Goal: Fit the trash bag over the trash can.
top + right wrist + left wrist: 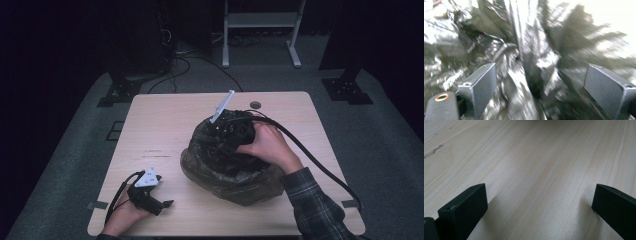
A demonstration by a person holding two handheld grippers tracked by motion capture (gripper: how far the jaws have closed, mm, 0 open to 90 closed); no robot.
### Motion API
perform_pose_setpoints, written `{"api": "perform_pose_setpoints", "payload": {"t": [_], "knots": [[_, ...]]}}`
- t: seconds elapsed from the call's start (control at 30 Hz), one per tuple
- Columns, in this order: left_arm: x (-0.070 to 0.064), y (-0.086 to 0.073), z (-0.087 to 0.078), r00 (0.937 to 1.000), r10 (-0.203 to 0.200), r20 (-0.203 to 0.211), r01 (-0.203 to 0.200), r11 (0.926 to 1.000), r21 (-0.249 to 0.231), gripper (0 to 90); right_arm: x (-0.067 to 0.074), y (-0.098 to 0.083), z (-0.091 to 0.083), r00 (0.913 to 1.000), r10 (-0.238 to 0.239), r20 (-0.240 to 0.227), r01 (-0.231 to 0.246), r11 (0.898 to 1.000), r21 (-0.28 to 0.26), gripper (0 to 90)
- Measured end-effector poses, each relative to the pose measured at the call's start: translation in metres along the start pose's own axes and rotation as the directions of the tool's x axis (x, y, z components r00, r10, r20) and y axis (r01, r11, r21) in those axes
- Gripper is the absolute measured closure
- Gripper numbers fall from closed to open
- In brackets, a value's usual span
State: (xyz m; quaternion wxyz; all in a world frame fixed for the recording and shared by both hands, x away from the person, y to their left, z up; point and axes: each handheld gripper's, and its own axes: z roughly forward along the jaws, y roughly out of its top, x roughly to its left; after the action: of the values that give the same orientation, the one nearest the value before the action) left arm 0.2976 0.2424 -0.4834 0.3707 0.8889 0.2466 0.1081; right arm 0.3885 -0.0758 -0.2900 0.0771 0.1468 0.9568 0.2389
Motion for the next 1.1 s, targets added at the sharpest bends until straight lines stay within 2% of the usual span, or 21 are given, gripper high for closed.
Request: {"api": "perform_pose_setpoints", "payload": {"t": [0.1, 0.17, 0.33, 0.5, 0.6, 0.67, 0.73, 0.9, 1.03, 1.1], "knots": [[0.0, 0.0, 0.0, 1.0, 0.0, 0.0, 0.0, 1.0, 0.0, 0.0, -0.007, -0.008, -0.008, 0.9996, 0.026, 0.013, -0.026, 1.0, -0.014, 10.2], [0.0, 0.0, 0.0, 1.0, 0.0, -0.001, 0.0, 1.0, -0.001, 0.0, -0.013, -0.014, -0.011, 0.9986, 0.047, 0.025, -0.047, 0.999, -0.005, 10.2], [0.0, 0.0, 0.0, 1.0, 0.0, 0.0, 0.0, 1.0, 0.0, 0.0, -0.026, -0.024, -0.008, 0.9956, 0.084, 0.04, -0.085, 0.996, 0.013, 10.2], [0.0, 0.0, 0.0, 1.0, 0.0, 0.0, 0.0, 1.0, 0.0, 0.0, -0.028, -0.024, 0.004, 0.9947, 0.08, 0.064, -0.085, 0.994, 0.067, 10.3], [0.0, 0.0, 0.0, 1.0, 0.0, 0.0, 0.0, 1.0, 0.001, 0.0, -0.028, -0.024, 0.002, 0.9944, 0.082, 0.067, -0.086, 0.995, 0.058, 10.1], [0.0, 0.0, 0.0, 1.0, 0.0, 0.0, 0.0, 1.0, 0.0, 0.0, -0.027, -0.025, -0.001, 0.9946, 0.081, 0.065, -0.083, 0.996, 0.039, 10.1], [0.0, 0.0, 0.0, 1.0, 0.0, 0.0, 0.0, 1.0, 0.0, 0.0, -0.025, -0.027, -0.006, 0.9955, 0.087, 0.036, -0.087, 0.996, -0.007, 10.1], [0.0, 0.0, 0.0, 1.0, 0.0, 0.0, 0.0, 1.0, 0.0, 0.0, -0.021, -0.038, -0.023, 0.9955, 0.09, 0.028, -0.087, 0.992, -0.086, 10.1], [0.0, 0.0, 0.0, 1.0, 0.0, 0.0, 0.0, 1.0, 0.0, 0.0, -0.02, -0.053, -0.04, 0.994, 0.108, 0.017, -0.104, 0.982, -0.157, 10.1], [0.0, 0.0, 0.0, 1.0, 0.0, 0.0, 0.0, 1.0, 0.0, 0.0, -0.02, -0.06, -0.05, 0.993, 0.115, 0.028, -0.108, 0.976, -0.187, 10.0]]}}
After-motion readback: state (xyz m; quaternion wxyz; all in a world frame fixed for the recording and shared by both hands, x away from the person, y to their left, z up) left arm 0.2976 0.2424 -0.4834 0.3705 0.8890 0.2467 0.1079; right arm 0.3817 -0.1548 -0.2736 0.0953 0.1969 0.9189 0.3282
